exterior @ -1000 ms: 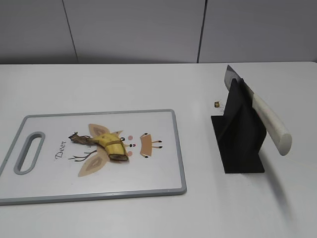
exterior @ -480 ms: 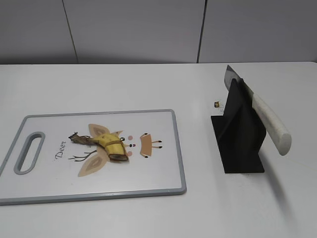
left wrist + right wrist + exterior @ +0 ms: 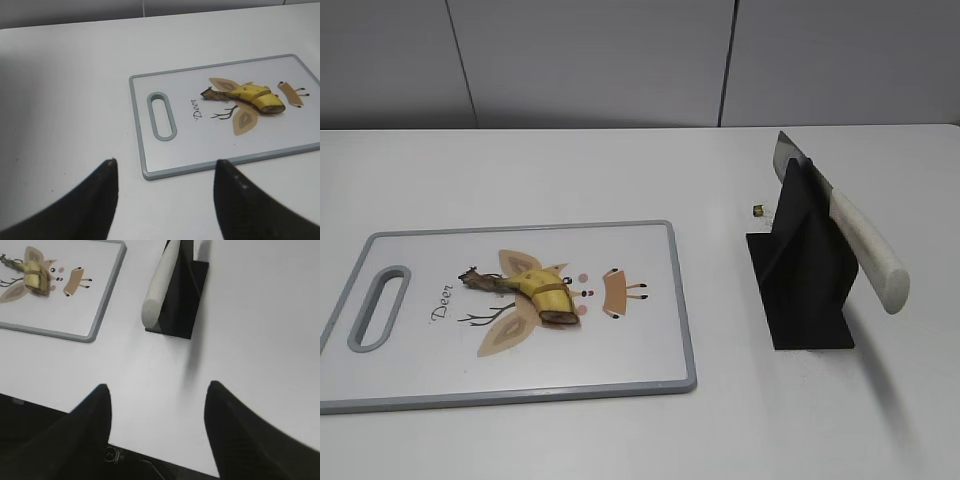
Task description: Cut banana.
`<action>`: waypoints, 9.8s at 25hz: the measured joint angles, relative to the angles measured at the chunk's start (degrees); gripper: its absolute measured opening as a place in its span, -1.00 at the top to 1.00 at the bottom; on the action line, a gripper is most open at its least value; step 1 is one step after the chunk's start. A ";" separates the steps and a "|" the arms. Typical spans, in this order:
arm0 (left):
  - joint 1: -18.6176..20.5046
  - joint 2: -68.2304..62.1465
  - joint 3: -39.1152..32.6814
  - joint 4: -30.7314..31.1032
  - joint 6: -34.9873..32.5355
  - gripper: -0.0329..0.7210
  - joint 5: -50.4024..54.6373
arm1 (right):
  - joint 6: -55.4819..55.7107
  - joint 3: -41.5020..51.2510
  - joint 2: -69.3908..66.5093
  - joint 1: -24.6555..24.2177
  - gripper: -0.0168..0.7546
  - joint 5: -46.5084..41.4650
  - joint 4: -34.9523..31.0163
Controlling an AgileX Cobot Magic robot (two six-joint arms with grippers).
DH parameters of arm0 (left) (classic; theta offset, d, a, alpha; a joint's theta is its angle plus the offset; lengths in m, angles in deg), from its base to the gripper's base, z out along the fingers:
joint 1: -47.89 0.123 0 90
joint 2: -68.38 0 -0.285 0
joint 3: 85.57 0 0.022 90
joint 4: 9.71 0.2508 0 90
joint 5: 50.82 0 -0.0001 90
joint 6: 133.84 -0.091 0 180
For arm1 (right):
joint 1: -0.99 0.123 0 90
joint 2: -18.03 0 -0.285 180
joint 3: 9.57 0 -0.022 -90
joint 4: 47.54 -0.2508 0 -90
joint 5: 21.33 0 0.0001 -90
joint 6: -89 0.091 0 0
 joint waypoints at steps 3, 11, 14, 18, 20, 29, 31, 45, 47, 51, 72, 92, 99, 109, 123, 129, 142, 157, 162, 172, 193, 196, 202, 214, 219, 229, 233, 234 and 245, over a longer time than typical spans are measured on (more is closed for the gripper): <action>0.00 0.00 0.00 0.00 0.00 -0.62 0.00 | 1.72 -3.48 -5.86 0.00 -0.18 -1.66 0.00; 0.00 0.00 0.00 0.00 0.00 -0.62 0.00 | 10.04 -10.94 -17.80 4.37 -0.28 -3.71 0.06; 0.00 0.00 0.00 0.00 0.00 -0.62 0.00 | 12.28 -12.67 -21.19 9.36 -0.50 -3.71 1.46; 0.00 0.00 0.00 0.00 0.00 -0.62 0.00 | 16.40 -16.01 -26.16 16.07 -0.60 -4.17 6.50; 0.00 0.00 0.00 0.00 0.00 -0.62 0.00 | 17.41 -18.61 -29.15 17.12 -0.60 -5.39 7.74; 0.00 0.00 0.00 0.00 0.00 -0.62 0.00 | 17.94 -29.85 -45.26 17.41 -0.56 -7.37 8.99; 0.00 0.00 0.00 0.00 0.00 -0.62 0.00 | 17.97 -31.22 -48.08 17.41 -0.56 -7.37 9.93; 0.00 0.00 0.00 0.00 0.00 -0.62 0.00 | 18.01 -31.67 -59.58 17.41 -0.56 -7.48 14.71; 0.00 0.00 0.00 0.00 0.00 -0.62 0.00 | 18.01 -31.67 -60.75 17.41 -0.56 -7.48 14.71; 0.00 0.00 0.00 0.00 0.00 -0.62 -0.02 | 18.01 -31.84 -63.67 17.41 -0.53 -7.21 14.71; 0.00 0.00 0.00 0.00 0.00 -0.58 -0.02 | 20.24 -31.84 -73.36 17.41 -0.31 -6.80 14.71; 0.00 0.00 0.00 0.02 0.00 -0.53 -0.02 | 24.85 -31.84 -73.76 17.34 0.53 -7.23 13.86; 0.00 0.00 0.00 0.02 0.00 -0.53 -0.02 | 25.07 -31.84 -70.47 17.34 0.54 -7.33 13.78; 0.00 0.00 0.00 0.02 0.00 -0.53 -0.02 | 25.79 -32.36 -63.97 17.34 0.54 -7.92 13.51; 0.00 0.00 0.00 0.02 0.00 -0.53 -0.02 | 25.73 -40.24 -59.77 17.34 0.54 -8.15 13.61; 0.00 -0.40 0.11 0.02 -0.26 -0.53 -0.42 | 12.03 -44.48 -59.77 17.34 0.54 -8.26 13.95; 0.00 -24.13 8.82 -0.48 -12.49 -0.53 -7.80 | -23.95 -45.28 -63.99 17.34 0.54 -8.29 9.48; -11.12 -61.78 33.59 -2.44 -38.57 -0.53 -4.48 | -50.23 -54.93 -79.27 19.22 0.54 -8.21 4.50; -16.48 -71.69 39.04 -2.19 -45.00 -0.53 -2.75 | -55.24 -55.34 -82.42 21.69 0.54 -8.17 4.13; -18.72 -84.29 40.14 -2.27 -50.26 -0.53 -5.48 | -61.12 -55.34 -83.14 22.66 0.54 -8.17 -0.93; -18.72 -91.77 40.22 -2.92 -51.06 0.92 -8.14 | -64.43 -56.43 -87.52 22.66 0.53 -4.35 -3.02; -18.72 -94.02 40.22 -3.03 -51.06 0.94 -9.19 | -64.48 -56.50 -87.80 22.66 0.53 -3.29 -2.58; -18.65 -98.74 40.55 -3.28 -50.34 0.94 -11.48 | -62.16 -56.90 -90.47 22.66 0.52 -1.58 -1.45; -18.49 -106.57 40.55 -2.01 -40.60 0.93 -12.88 | -59.06 -64.85 -100.49 22.66 0.44 -2.75 -0.71; -18.49 -108.00 40.55 -1.82 -37.93 0.93 -12.76 | -58.52 -65.92 -102.40 22.66 0.41 -2.77 -0.85; -18.49 -109.65 40.37 -1.79 -36.18 0.92 -13.33 | -58.48 -65.92 -103.49 22.70 0.40 -1.54 -0.90; -18.49 -109.94 40.12 -1.54 -36.01 0.92 -14.32 | -58.48 -65.92 -104.61 22.70 0.39 -1.00 -1.02; -18.49 -110.22 40.12 -1.42 -36.01 0.92 -14.64 | -58.48 -65.95 -104.98 22.70 0.39 -0.84 -1.06; -18.49 -113.26 34.81 -1.10 -36.01 0.92 -24.62 | -58.17 -66.06 -108.79 22.65 0.38 0.55 -0.58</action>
